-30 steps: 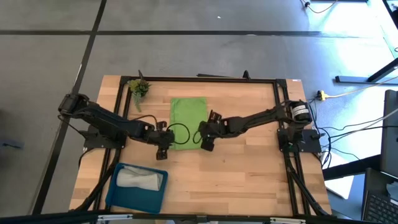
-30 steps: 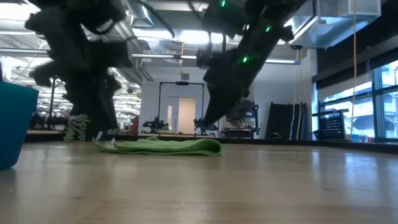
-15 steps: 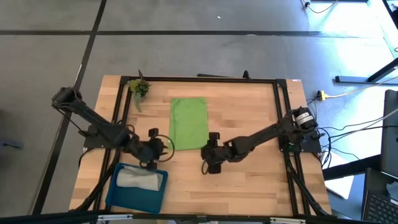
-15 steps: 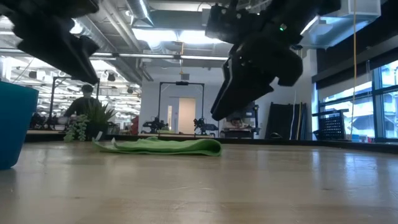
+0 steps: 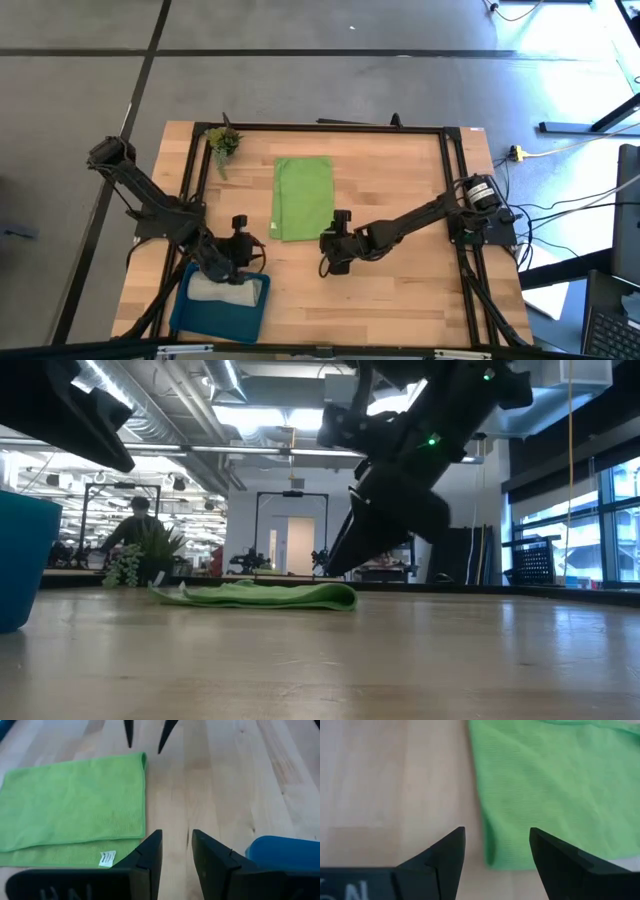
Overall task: Fold microfiber towels
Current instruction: Fold the green microfiber cloth
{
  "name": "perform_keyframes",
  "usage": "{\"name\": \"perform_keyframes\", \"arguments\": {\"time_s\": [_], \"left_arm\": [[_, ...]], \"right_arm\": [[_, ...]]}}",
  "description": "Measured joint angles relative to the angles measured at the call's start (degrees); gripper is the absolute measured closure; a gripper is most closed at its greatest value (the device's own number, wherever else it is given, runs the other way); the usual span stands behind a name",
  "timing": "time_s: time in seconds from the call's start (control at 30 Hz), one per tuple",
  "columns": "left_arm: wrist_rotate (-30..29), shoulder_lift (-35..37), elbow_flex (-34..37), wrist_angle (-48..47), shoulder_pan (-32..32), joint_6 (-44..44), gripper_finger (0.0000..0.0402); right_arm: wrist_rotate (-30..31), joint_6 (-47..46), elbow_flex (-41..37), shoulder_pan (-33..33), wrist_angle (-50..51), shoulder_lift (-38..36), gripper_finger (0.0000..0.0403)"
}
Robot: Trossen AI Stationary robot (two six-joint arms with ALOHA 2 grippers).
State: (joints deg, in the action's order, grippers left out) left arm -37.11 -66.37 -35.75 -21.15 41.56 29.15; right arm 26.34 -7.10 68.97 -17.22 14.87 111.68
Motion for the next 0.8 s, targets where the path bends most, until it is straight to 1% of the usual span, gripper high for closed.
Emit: {"name": "perform_keyframes", "arguments": {"time_s": [0.07,0.23,0.4,0.6,0.73,0.8], "left_arm": [[-1.0,0.0,0.0,-0.1,0.5,0.3,0.0305],[-2.1,0.0,0.0,-0.1,0.8,0.3,0.0305],[-4.4,0.0,0.0,-0.2,0.8,0.3,0.0305],[-4.7,0.0,0.0,-0.3,0.8,0.3,0.0305],[-4.7,0.0,0.0,-0.3,0.7,0.3,0.0305],[-4.7,0.0,0.0,-0.3,0.7,0.3,0.0305]], "right_arm": [[1.1,0.2,0.0,0.3,0.0,0.0,0.0181],[1.1,-1.2,0.0,1.4,0.4,0.0,0.0181],[-1.4,-1.7,0.0,2.1,-0.7,0.6,0.0181],[-0.8,-1.6,0.0,2.1,-0.1,4.0,0.0181],[-0.3,-0.1,0.1,2.2,1.2,4.2,0.0181],[0.3,-1.6,0.1,2.4,1.2,4.3,0.0181]]}}
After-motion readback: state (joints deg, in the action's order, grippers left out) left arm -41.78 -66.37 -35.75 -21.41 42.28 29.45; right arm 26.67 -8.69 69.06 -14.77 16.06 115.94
